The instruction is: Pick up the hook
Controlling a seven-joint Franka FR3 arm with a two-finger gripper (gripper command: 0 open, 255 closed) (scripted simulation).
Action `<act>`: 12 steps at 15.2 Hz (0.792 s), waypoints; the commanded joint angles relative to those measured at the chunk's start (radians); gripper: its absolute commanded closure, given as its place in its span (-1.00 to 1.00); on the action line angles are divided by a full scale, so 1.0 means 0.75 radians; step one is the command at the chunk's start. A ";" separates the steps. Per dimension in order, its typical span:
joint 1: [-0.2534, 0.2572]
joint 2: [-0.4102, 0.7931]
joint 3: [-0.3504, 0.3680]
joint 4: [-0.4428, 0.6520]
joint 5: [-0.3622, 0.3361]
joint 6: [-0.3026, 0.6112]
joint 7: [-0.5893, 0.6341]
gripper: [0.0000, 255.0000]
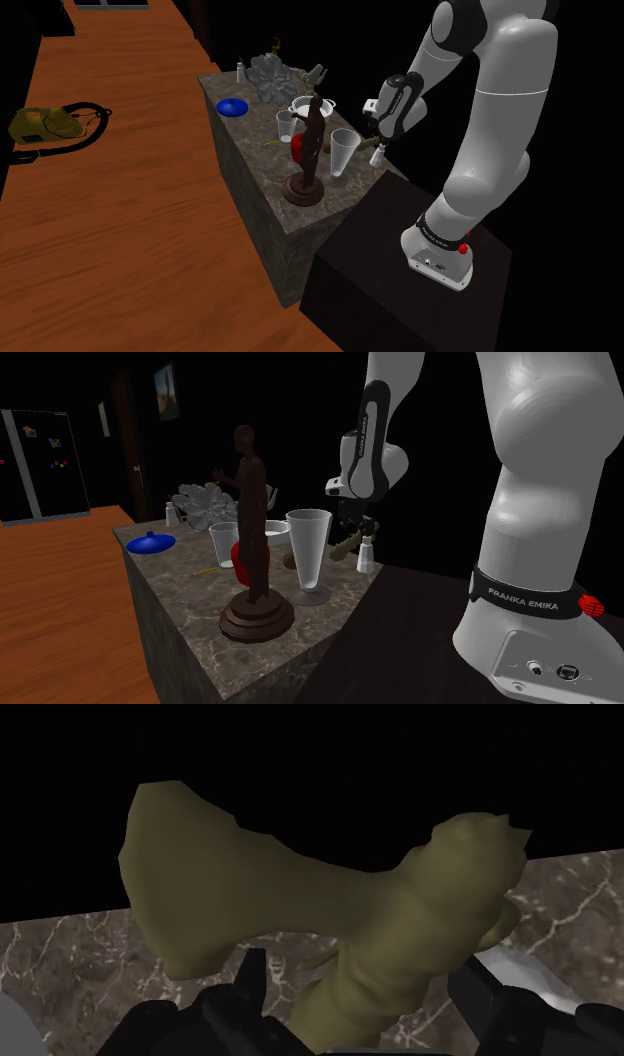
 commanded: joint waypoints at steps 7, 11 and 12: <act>0.009 -0.025 -0.005 -0.012 0.001 -0.036 -0.002 1.00; 0.018 -0.118 -0.016 -0.028 -0.008 -0.110 -0.023 1.00; 0.021 -0.141 -0.019 -0.031 -0.011 -0.129 -0.027 1.00</act>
